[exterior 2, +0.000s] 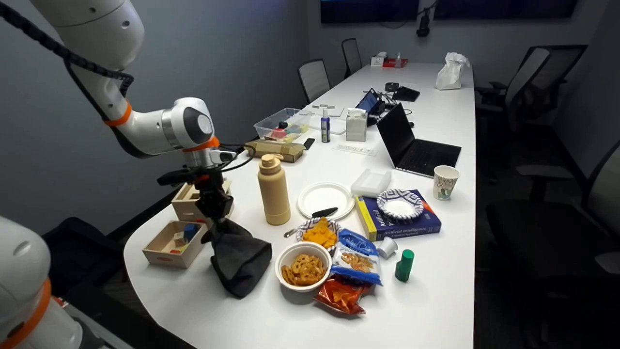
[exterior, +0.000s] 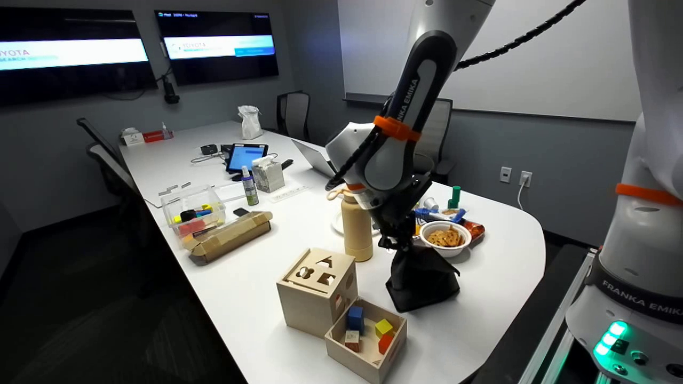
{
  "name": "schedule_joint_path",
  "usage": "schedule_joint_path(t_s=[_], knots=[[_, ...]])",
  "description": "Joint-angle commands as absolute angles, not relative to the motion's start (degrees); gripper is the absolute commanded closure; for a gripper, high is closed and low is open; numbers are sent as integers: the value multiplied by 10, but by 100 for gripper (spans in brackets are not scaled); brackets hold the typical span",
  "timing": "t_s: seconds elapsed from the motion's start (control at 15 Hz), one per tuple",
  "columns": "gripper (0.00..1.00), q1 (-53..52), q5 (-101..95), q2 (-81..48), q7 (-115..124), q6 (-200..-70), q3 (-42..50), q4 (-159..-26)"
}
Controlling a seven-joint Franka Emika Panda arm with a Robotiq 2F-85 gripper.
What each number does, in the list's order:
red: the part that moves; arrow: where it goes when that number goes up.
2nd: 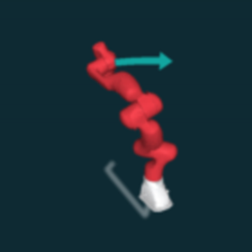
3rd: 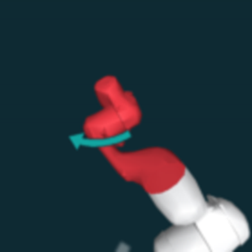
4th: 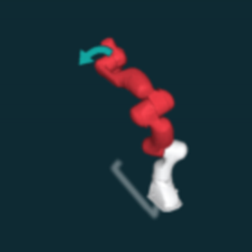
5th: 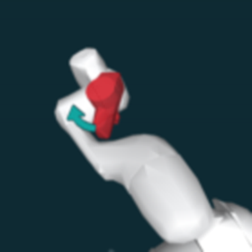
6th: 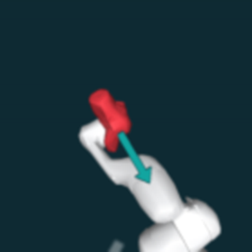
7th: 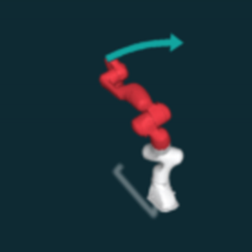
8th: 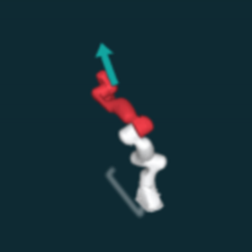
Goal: Use the grey cloth to wipe the table
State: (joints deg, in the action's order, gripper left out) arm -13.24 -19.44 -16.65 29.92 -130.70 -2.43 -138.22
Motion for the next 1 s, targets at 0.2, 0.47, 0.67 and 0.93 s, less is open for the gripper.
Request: schedule_joint_path(t_s=[0.2,0.47,0.67,0.93], knots=[[99,-93,-97,-138,215,-1422,-27,-1439],[99,-88,-112,-130,233,-1469,-3,-1448],[99,-88,-121,-127,240,-1479,16,-1447],[99,-86,-129,-139,239,-1470,34,-1429]])
